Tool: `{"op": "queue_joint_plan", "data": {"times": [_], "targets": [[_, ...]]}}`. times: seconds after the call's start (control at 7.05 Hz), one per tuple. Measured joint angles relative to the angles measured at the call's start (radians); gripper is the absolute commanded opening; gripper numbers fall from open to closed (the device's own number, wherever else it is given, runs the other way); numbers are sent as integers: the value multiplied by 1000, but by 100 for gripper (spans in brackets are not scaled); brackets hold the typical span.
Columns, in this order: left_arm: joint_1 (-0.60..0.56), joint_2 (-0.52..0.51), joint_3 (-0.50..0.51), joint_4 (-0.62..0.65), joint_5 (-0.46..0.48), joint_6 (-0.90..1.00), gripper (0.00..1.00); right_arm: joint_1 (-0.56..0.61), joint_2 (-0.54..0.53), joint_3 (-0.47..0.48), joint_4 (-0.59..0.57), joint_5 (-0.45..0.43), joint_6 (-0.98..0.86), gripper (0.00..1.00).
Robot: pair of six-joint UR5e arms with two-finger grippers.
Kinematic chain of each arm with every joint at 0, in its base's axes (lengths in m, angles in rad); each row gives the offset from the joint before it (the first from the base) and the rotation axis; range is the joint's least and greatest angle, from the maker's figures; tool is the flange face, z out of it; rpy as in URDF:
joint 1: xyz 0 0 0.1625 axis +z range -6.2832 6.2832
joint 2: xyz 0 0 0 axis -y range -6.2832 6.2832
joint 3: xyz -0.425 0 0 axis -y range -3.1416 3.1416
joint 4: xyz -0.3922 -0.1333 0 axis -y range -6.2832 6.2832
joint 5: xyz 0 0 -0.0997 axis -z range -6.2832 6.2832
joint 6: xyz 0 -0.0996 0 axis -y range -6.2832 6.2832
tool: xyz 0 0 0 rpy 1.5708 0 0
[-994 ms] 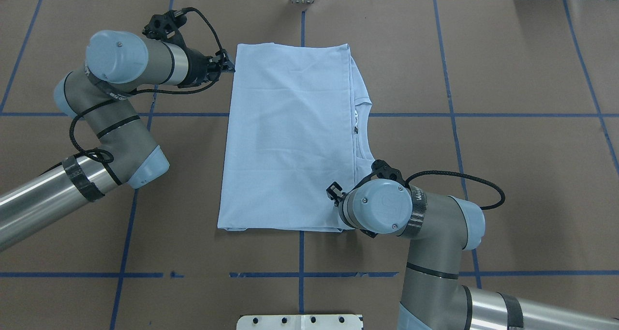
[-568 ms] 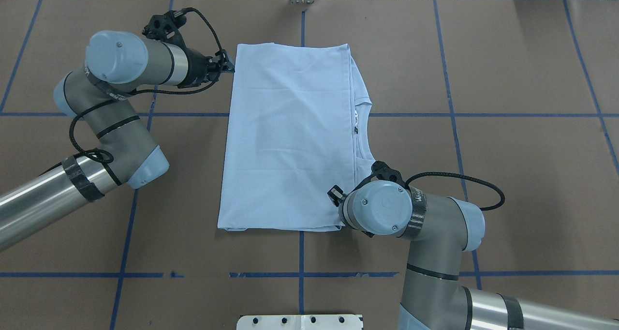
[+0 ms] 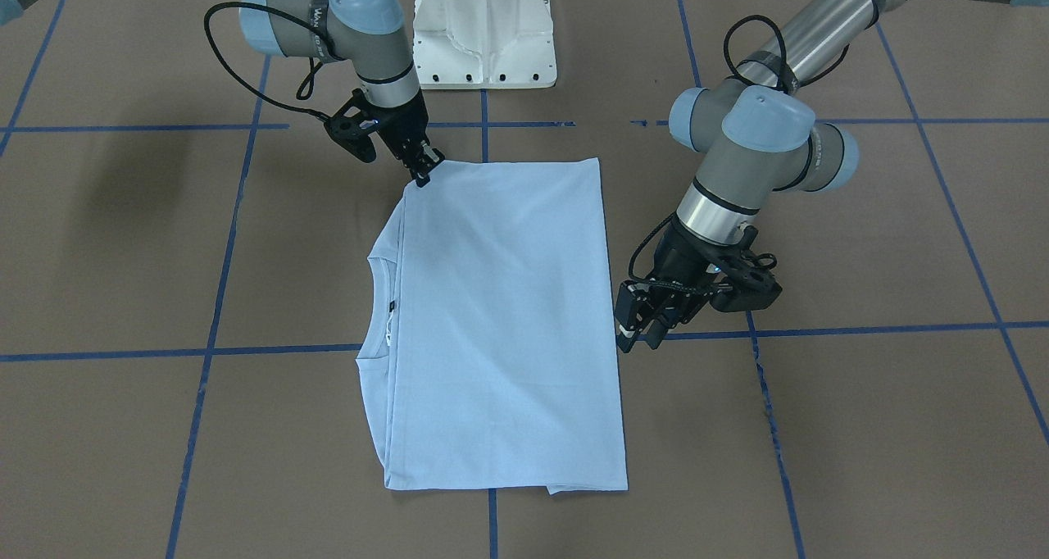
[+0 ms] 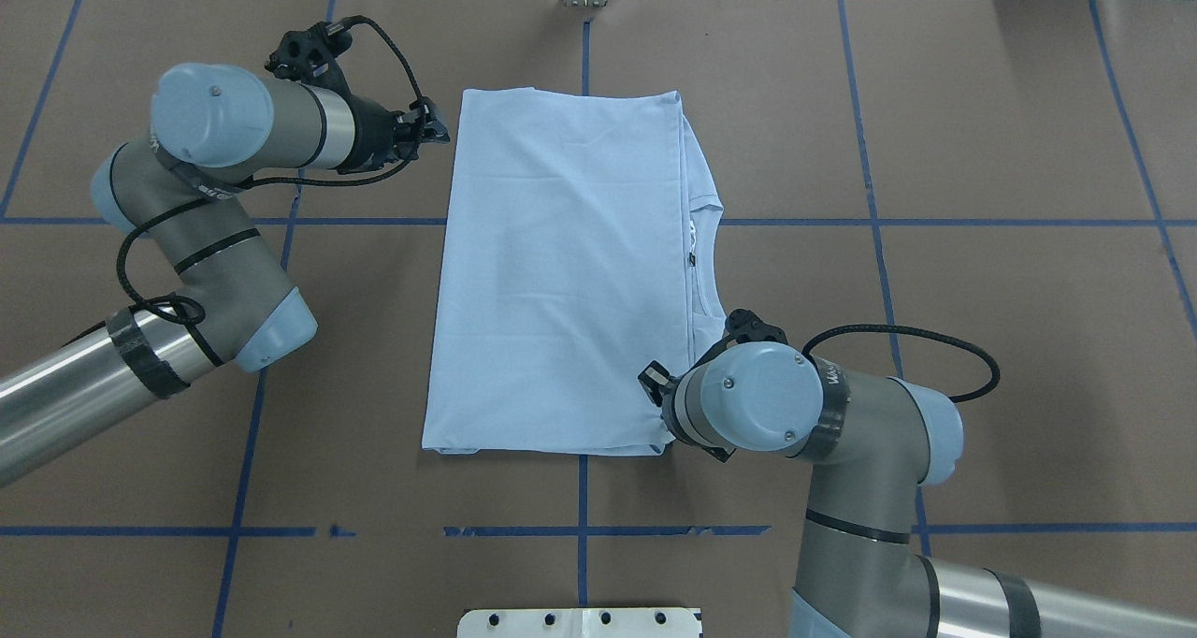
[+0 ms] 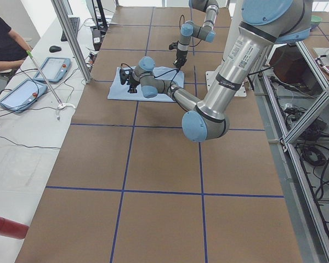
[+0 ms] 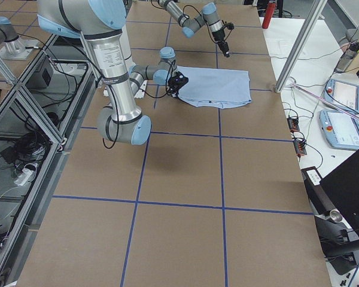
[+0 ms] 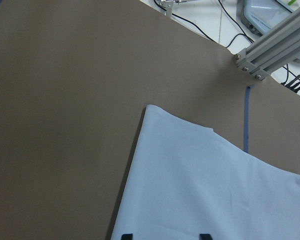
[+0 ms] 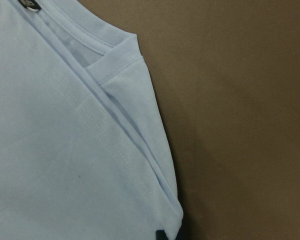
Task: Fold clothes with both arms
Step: 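Move the left gripper to the shirt corner nearest the robot and grasp it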
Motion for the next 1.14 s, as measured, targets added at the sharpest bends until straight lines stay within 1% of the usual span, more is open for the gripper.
{"op": "queue_joint_plan", "data": {"times": [0.14,0.28,0.43,0.57,0.85,0.99,1.14], "targets": [[27,43,-64,1,-2,-68,54,1,-39,45,0,8,-2,0],[79,100,-151,7,5,-155,55,1,-73,77,0,11,-3,0],[146,155,-234,30,41,-238,55,2,-91,92,0,12,-4,0],[241,204,-317,84,106,-313,57,3,-98,101,0,13,-4,0],[418,248,-460,265,211,-416,56,2,-100,108,0,12,-4,0],[498,256,-484,317,263,-460,56,2,-100,109,1,11,-4,0],[551,259,-482,338,296,-483,55,2,-100,109,1,11,-4,0]]}}
